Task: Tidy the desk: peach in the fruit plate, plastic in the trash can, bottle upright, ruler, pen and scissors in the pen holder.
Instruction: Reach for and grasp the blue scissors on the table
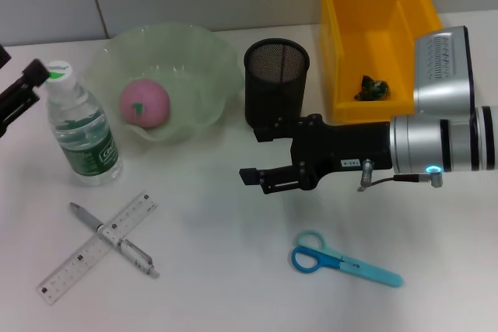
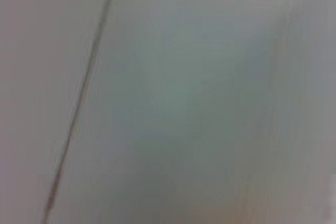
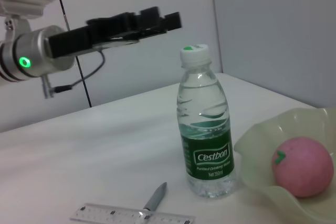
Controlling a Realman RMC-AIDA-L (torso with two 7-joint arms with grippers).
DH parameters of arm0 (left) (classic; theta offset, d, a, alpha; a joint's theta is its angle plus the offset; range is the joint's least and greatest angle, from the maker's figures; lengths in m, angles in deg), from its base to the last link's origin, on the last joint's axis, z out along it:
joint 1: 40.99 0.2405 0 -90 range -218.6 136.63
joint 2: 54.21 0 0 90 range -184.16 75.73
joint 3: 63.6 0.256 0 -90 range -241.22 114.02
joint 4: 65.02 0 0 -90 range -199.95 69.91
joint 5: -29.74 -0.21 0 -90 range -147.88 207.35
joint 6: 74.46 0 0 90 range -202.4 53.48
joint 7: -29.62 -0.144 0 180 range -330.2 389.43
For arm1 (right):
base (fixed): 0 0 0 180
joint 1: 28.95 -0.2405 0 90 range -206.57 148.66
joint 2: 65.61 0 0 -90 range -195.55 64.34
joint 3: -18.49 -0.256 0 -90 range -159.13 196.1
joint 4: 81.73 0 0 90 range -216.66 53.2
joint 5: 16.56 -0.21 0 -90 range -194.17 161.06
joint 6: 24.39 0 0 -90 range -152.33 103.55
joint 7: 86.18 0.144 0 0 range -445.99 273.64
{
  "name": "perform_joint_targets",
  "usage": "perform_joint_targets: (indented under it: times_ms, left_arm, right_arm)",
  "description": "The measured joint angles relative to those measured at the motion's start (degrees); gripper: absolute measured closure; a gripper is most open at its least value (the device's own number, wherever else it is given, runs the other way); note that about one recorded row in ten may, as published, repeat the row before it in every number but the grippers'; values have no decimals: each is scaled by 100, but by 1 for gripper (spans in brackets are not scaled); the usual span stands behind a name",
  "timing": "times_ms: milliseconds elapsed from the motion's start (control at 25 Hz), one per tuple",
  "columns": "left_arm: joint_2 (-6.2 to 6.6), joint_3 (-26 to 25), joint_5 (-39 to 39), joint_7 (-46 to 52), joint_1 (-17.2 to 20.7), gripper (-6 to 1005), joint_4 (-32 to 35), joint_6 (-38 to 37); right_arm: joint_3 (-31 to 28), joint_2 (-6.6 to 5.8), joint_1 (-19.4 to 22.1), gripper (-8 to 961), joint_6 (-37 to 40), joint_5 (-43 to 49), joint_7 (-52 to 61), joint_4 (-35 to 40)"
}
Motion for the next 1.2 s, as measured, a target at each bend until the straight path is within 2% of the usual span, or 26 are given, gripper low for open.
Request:
perform_joint_targets:
  times_ms: [40,200,240,400,440,560,600,640,680,760,840,880,1040,1200]
  left_arm:
    - [32,2,-255,309,101,182,271,-253]
    - [82,0,-685,585,148,183,471,-570]
    - [109,4,-1121,736,130,183,518,-849]
    - [116,44,-1489,902,101,183,633,-1070]
    - [91,288,-1877,1189,98,184,957,-1218]
    - [42,585,-2279,1500,109,184,1311,-1212]
    - [42,585,-2279,1500,109,184,1311,-1212]
    - [42,585,-2279,1500,109,184,1311,-1212]
    - [-10,729,-2644,1646,105,184,1553,-1209]
    - [-17,877,-2899,1685,96,184,1627,-1236]
    - [-13,1041,-2967,1652,116,185,1629,-1225]
    - [-13,1109,-2983,1617,131,185,1629,-1203]
    - [-21,1285,-3082,1379,142,185,1590,-1026]
    - [-32,1306,-3122,1135,111,186,1495,-924]
  right_arm:
    - [-2,0,0,142,12,-5,33,18]
    - [-1,0,14,142,49,-7,109,83]
    - [24,6,71,142,122,-7,178,211]
    - [123,10,201,141,229,-3,535,583]
    - [201,-4,267,141,325,23,850,841]
    - [275,-18,347,141,490,145,1252,1205]
    - [296,-22,376,141,575,239,1440,1375]
    - [313,-26,425,141,822,592,2047,1852]
    - [313,-26,425,141,822,592,2047,1852]
    - [315,-27,426,141,1191,1012,2716,2316]
    - [350,-27,323,141,1873,1650,3704,2960]
    - [350,-27,323,141,1873,1650,3704,2960]
    - [507,-21,30,142,2735,2629,4970,3824]
    - [675,-21,-254,142,3087,3032,5443,3998]
